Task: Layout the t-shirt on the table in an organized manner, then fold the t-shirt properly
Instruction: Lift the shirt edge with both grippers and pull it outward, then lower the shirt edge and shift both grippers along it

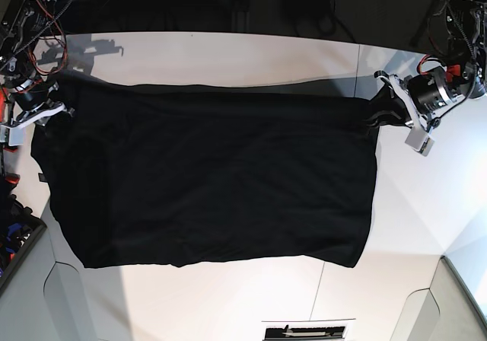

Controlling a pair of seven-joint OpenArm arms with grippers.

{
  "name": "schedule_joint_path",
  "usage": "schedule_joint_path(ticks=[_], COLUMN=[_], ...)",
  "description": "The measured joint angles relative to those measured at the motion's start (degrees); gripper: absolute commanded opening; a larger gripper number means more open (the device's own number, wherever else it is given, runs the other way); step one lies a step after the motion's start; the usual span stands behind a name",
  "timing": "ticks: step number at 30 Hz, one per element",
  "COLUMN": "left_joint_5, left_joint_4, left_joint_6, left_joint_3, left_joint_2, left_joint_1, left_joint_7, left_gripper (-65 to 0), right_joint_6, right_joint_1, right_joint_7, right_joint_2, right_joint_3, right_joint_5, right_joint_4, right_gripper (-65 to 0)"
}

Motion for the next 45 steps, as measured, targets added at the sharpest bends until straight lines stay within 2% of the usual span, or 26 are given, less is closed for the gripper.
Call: schedule_joint_path(ticks=[10,17,21,23,25,28,30,33,36,42,43,45], left_joint_5=[-5.1,-5.2,-5.2,-5.2,-5.1,-5.1,-5.1,-5.1,-5.8,-15.4,-16.5,-17.6], left_joint_4=[0.6,0.6,0.6,0.6,0.6,0.6,0.6,0.6,0.6,0.6,0.6,0.6], left_joint_6=[0.0,0.0,0.0,0.0,0.0,0.0,0.0,0.0,0.0,0.0,0.0,0.0], left_joint_3=[0.0,0.0,0.0,0.0,0.0,0.0,0.0,0.0,-0.9,-9.7,-11.1,-13.6], left_joint_2=[-0.8,-0.8,-0.7,-0.7,-0.7,-0.7,-0.7,-0.8,-0.7,-0.7,-0.7,-0.7], left_joint_1=[2.0,7.5,9.0,9.0,8.9,9.0,9.0,9.0,9.0,8.9,8.9,8.8], left_joint_7=[4.1,4.9,4.9,5.0,4.9,5.2,5.4,5.3,5.5,6.0,6.0,5.8], left_gripper=[-60.4,-60.4,-60.1,-56.2,-48.0,-37.7,-37.1,-37.1,-37.1,-37.1,-37.1,-37.1], right_joint_6=[0.9,1.1,1.1,1.1,1.1,1.1,1.1,1.1,1.1,0.9,1.2,1.2], right_joint_1=[-12.2,-21.2,-24.7,-25.9,-26.7,-26.9,-27.0,-27.2,-25.4,-17.1,-15.5,-12.7], right_joint_7=[-5.2,-9.2,-10.2,-10.3,-10.5,-9.8,-9.8,-9.9,-9.9,-9.6,-9.3,-7.6], right_joint_2=[0.0,0.0,-1.2,-2.7,-4.1,-6.3,-7.9,-9.7,-9.8,-7.0,-6.4,-5.0], right_joint_3=[9.8,16.9,17.8,17.9,17.9,18.2,18.6,20.0,22.1,24.1,23.7,21.7], right_joint_5=[9.0,16.2,17.3,17.3,17.2,17.2,17.4,20.0,21.0,20.1,18.2,12.9], right_joint_4=[16.1,17.7,17.8,17.8,17.8,17.8,17.8,17.8,17.8,17.8,17.8,17.8], right_gripper=[-65.0,-65.0,-65.0,-65.0,-65.0,-45.9,-41.3,-41.3,-41.3,-41.8,-44.9,-58.5])
